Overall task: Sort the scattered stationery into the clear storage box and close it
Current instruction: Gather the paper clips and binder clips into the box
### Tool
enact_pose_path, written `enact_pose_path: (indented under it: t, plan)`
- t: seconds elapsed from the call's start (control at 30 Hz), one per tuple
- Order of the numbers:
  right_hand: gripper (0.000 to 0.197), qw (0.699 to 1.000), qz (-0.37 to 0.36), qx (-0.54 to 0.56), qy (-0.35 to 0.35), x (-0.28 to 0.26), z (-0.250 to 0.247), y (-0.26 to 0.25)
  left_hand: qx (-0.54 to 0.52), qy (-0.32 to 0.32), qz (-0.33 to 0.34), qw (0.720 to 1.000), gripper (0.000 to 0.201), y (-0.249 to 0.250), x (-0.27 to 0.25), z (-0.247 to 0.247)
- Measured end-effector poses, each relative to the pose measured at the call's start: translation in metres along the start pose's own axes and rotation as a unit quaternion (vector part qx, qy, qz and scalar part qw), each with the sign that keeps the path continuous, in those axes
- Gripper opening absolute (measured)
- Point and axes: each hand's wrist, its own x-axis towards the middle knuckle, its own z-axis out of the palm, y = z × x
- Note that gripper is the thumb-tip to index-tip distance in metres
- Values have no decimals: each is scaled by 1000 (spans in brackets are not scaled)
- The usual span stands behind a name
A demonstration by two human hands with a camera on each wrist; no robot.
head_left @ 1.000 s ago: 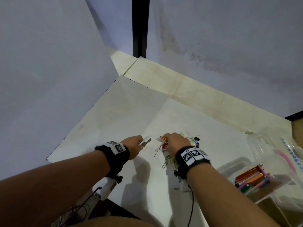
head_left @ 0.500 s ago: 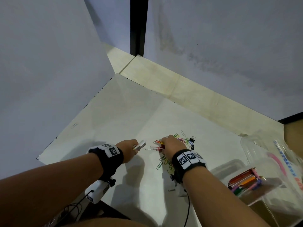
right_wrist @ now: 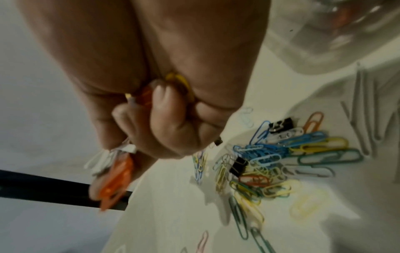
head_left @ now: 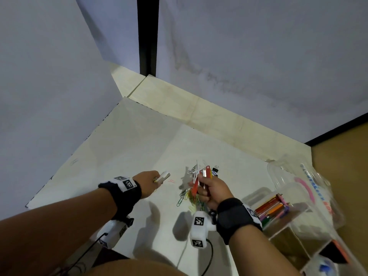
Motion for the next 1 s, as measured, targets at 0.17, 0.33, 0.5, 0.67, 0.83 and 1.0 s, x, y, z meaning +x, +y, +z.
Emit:
enact_pose_path:
  t: [0.17,0.33,0.5,0.67,0.83,1.0]
  plan:
    - [12,999,-46,2,-4,-26,-10,-12,-80,-15,43,996,7,29,-10,-7]
    - [11,994,-99,46,17,-57,-26,-26,-181,-32,107,977,9,79,-28,-18]
    - [13,987,-134,30,84,-74,-22,-31,-219,-57,128,966,16,114,-39,-19]
    - [15,983,-158,16,94,-87,-22,-46,-226,-45,164,959,25,140,-48,-26]
    - [16,975,-190,-57,98,-95,-27,-55,-249,-23,192,949,25,159,-60,-39]
    - [31,980,-186,27,59,-99,-18,-62,-237,-15,193,952,18,169,-70,-39]
